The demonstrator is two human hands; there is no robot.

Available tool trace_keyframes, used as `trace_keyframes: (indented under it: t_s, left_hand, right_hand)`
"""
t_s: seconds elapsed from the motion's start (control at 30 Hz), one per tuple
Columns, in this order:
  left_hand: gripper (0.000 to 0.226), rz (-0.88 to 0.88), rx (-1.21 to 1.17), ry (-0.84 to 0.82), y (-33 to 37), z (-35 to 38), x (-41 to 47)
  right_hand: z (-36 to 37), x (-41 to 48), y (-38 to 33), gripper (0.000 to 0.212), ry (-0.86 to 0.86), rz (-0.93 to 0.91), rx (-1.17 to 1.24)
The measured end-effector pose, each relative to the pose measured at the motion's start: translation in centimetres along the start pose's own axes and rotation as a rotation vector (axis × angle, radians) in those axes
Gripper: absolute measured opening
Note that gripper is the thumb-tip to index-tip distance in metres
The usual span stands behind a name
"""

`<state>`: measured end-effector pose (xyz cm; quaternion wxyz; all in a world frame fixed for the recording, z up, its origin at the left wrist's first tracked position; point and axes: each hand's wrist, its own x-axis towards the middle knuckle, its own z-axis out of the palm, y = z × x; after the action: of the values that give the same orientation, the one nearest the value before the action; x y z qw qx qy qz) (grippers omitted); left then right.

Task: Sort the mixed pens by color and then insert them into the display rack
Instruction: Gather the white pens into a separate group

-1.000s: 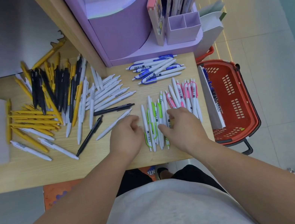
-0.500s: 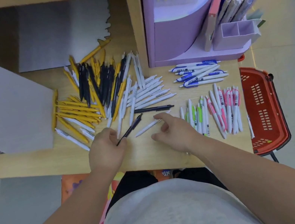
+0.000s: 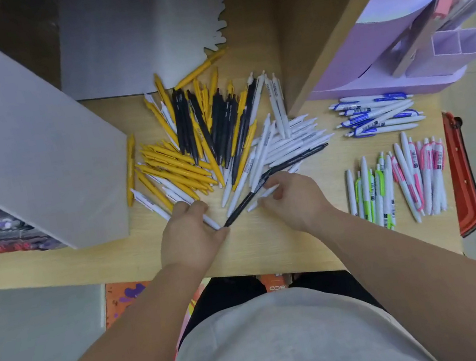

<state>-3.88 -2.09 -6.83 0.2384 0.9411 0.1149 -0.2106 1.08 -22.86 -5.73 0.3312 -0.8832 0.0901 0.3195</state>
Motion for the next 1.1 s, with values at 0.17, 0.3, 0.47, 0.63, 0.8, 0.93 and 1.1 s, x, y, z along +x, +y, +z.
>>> trace_keyframes:
  t_s: [0.17, 0.3, 0.47, 0.63, 0.8, 0.93, 1.1]
  left_hand:
    - [0.057, 0.012, 0.019, -0.002, -1.3, -1.4, 1.3]
    - [0.057, 0.021, 0.001, 0.008, -1.8, -1.8, 1.9]
    - [0.035, 0.008, -0.019, 0.048, -2.1, -1.8, 2.5]
    - [0.012, -0.016, -0.003, 0.052, -2.2, -2.1, 3.2]
    - [0.003, -0.160, -0.037, 0.032, -0.8, -2.0, 3.6]
    - [0.009, -0.303, -0.199, 0.071, 0.2, -1.7, 3.2]
    - [0.005, -0.392, -0.458, 0.146, 2.1, -1.4, 0.6]
  right_hand:
    - [1.2, 1.0, -3.0, 0.018, 0.025, -0.012, 0.024]
    - [1.9, 1.8, -4.1, 0.017, 0.046, 0.012, 0.046]
    - [2.0, 2.2, -4.3, 0.027, 0.059, 0.014, 0.055]
    - [1.6, 1.8, -4.1, 0.028, 0.039, -0.036, 0.062]
    - [0.5, 1.3, -1.6, 0.014, -0.017, -0.036, -0.031]
    - [-1.0, 0.2, 1.2, 0.007, -0.073, -0.078, -0.031]
    - [-2.7, -1.2, 4.2, 0.008, -0.131, -0.124, 0.008]
